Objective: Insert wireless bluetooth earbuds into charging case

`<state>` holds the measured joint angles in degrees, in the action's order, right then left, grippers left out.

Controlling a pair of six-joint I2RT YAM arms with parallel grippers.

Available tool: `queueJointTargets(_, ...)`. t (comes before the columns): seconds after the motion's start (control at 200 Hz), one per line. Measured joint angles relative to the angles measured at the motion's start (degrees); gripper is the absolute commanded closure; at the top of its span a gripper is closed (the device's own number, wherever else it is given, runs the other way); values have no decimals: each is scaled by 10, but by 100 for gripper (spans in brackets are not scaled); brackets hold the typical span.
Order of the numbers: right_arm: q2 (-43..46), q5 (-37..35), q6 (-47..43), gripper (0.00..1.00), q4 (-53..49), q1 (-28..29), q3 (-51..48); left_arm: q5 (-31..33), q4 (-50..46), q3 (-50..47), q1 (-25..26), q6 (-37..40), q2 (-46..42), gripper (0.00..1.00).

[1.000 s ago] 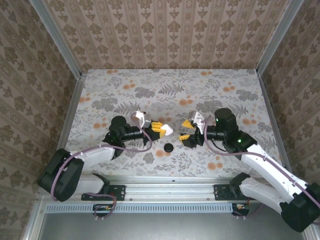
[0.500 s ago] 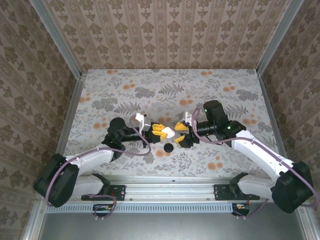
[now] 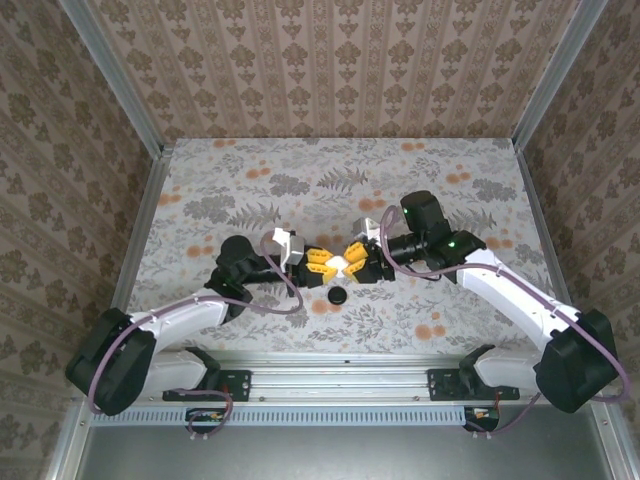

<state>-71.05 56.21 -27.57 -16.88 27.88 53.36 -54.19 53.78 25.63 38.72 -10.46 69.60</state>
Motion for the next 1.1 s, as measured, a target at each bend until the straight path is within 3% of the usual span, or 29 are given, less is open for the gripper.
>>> queueJointTargets(0.255, 4, -26, -28, 89, -44, 0, 10, 19, -64, 2, 3, 55, -29, 49)
queueJointTargets(0.485, 40, -140, -93, 90, -141, 9, 37, 92, -326, 73, 30, 233, -112, 47)
queueJointTargets(0.6, 42, -212, -132, 90, -186, 40, 68, 124, -404, 80, 38, 296, -143, 47)
queueJointTargets(0.82, 16, -302, -193, 88, -237, 96, 98, 146, -479, 71, 52, 379, -153, 48)
queueJointTargets(1.1, 1, -322, -222, 87, -247, 122, 114, 150, -513, 72, 59, 402, -104, 49)
